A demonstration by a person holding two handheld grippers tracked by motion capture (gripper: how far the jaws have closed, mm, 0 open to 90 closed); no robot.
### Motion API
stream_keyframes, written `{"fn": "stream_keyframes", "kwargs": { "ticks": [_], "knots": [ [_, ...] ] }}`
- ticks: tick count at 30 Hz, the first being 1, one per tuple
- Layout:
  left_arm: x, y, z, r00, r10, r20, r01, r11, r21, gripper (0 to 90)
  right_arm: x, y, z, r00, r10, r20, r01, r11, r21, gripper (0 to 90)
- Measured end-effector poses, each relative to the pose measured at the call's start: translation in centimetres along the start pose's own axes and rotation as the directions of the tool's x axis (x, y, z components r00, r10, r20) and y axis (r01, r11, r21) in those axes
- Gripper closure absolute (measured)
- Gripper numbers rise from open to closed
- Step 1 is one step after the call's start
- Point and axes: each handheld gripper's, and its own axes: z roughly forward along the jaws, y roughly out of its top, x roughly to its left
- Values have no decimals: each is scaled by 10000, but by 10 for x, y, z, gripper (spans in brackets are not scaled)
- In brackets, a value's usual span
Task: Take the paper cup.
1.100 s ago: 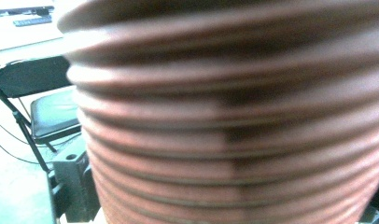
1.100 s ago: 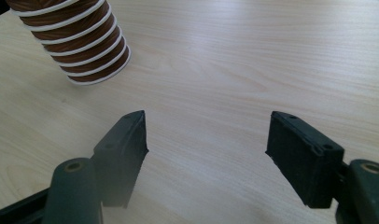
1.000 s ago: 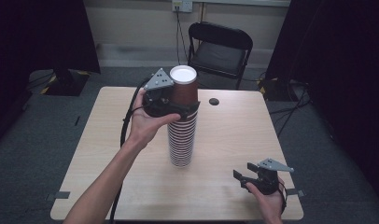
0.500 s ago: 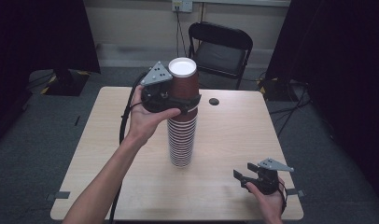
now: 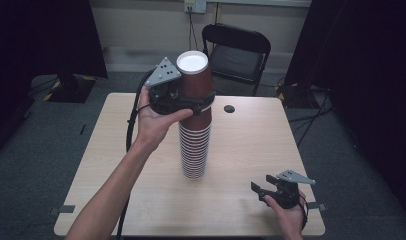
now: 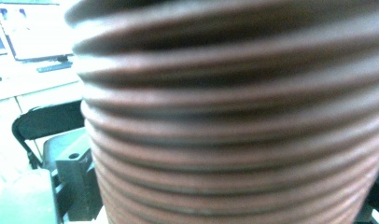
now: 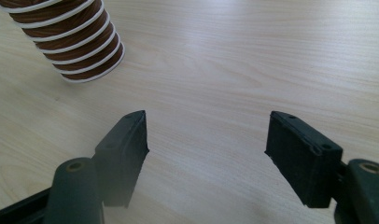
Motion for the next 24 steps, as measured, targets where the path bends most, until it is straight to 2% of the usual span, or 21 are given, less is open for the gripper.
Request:
{"fn": "stream_keyframes", "kwargs": {
  "ticks": [2,4,6,9,11,18,24],
  "knots": [
    [0,4,-2,9997,130,-230,-135,9997,-216,119,0,0,0,10000,30,-14,-30,10000,-4,290],
    [0,5,-3,9993,85,-366,-97,9994,-324,120,0,0,0,10000,17,-27,-17,10000,-14,290],
    [1,9,-6,9996,-66,-287,47,9978,-656,121,0,0,0,10000,16,-29,-16,10000,-16,290],
    [1,11,-6,9998,-108,-192,94,9973,-722,121,1,0,0,10000,27,-45,-27,10000,-6,290],
    [-1,14,-7,9997,30,-233,-46,9976,-688,121,1,0,0,10000,22,-50,-22,10000,-8,290],
    [0,24,-15,9994,140,-327,-173,9943,-1056,121,0,0,1,10000,29,-71,-30,10000,-38,289],
    [3,28,-26,9996,-18,-291,-22,9909,-1345,121,1,0,0,10000,54,-79,-55,10000,-54,289]
  ]
}}
